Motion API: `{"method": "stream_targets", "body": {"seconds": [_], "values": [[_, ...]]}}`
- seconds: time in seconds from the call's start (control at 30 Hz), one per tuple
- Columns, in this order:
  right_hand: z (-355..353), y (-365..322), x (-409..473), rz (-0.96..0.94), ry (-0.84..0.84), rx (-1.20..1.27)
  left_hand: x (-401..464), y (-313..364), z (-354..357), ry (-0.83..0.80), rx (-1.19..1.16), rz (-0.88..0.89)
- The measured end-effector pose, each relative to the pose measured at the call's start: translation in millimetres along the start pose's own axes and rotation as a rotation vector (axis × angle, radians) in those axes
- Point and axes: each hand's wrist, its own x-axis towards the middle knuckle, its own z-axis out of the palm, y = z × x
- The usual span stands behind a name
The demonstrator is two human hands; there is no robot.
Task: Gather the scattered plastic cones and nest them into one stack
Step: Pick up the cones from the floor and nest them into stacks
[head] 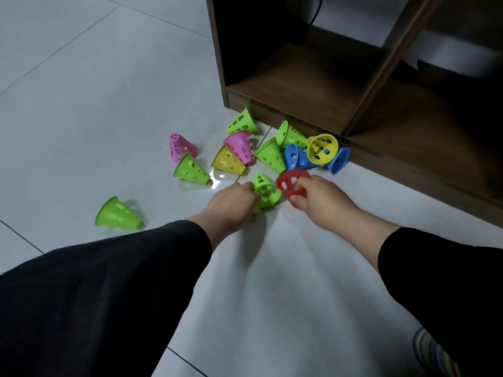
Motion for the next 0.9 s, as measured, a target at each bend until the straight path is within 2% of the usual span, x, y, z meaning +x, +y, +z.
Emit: {"method": "stream_targets", "body": {"seconds": [0.2,0.33,0.5,0.73,0.83,0.9], "values": [[-46.5,20.9,-58.7,0.088,0.236,0.375,-16.6,47.2,-17.2,0.167,-0.349,0.003],[-90.3,54.9,-128.7,0.097,0.384,0.449,-30.4,101.2,-48.8,0.267,-0.472,0.071],[-145.3,99.6,-246.8,0.092,0.38,0.495,-55.9,175.8,-85.8,0.264,-0.589,0.199],[-153.9,154.7,-392.2,0.332,0.247,0.129,-93.6,284.5,-110.4,0.167,-0.52,0.402],[-140.2,169.7,-418.9,0.299,0.169,-0.025,-100.9,315.1,-115.9,0.163,-0.457,0.465],[-133.1,177.2,-428.9,0.265,0.174,-0.069,-103.7,329.1,-117.4,0.143,-0.442,0.474]]}}
